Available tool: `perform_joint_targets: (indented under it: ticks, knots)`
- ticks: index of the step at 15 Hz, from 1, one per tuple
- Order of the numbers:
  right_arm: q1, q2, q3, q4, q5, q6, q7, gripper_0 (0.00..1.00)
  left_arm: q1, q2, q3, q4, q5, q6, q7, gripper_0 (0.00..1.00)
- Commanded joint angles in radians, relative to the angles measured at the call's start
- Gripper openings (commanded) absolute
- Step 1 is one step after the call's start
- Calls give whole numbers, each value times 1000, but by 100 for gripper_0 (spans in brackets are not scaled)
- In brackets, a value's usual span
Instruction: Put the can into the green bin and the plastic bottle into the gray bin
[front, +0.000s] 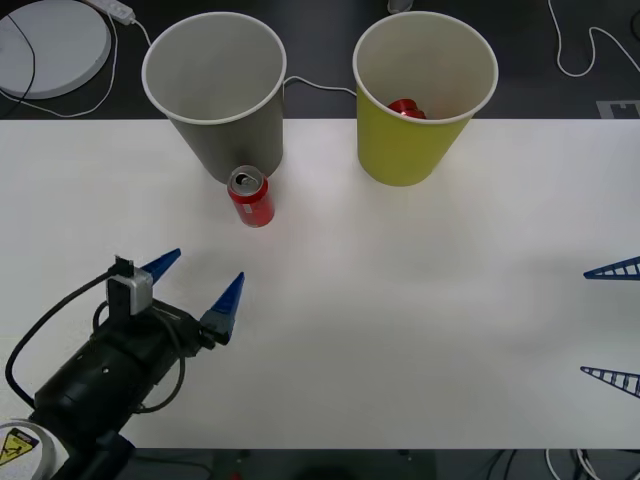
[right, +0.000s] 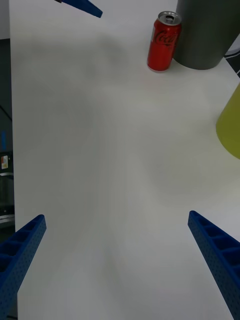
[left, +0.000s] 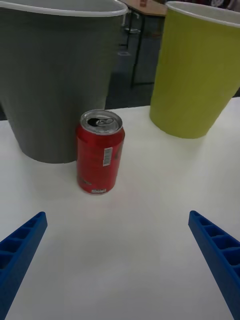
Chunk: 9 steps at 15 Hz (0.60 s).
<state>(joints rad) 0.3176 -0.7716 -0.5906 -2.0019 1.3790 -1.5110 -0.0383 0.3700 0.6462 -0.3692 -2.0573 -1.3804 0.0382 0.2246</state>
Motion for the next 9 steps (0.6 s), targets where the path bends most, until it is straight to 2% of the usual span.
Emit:
perform_joint_targets:
  ticks: [1, 3, 7, 9]
  knots:
    - [0, 0, 0, 0, 0, 0, 0, 100, -3, -39, -86, 2, -80, 167, 9, 100]
    - [0, 0, 0, 0, 0, 0, 0, 100, -3, -62, -125, 5, -108, 221, 2, 100]
    - [0, 0, 0, 0, 0, 0, 0, 100, -3, -152, -137, 63, -267, 239, 2, 100]
    - [0, 0, 0, 0, 0, 0, 0, 100, -3, -177, -140, 72, -281, 239, -1, 100]
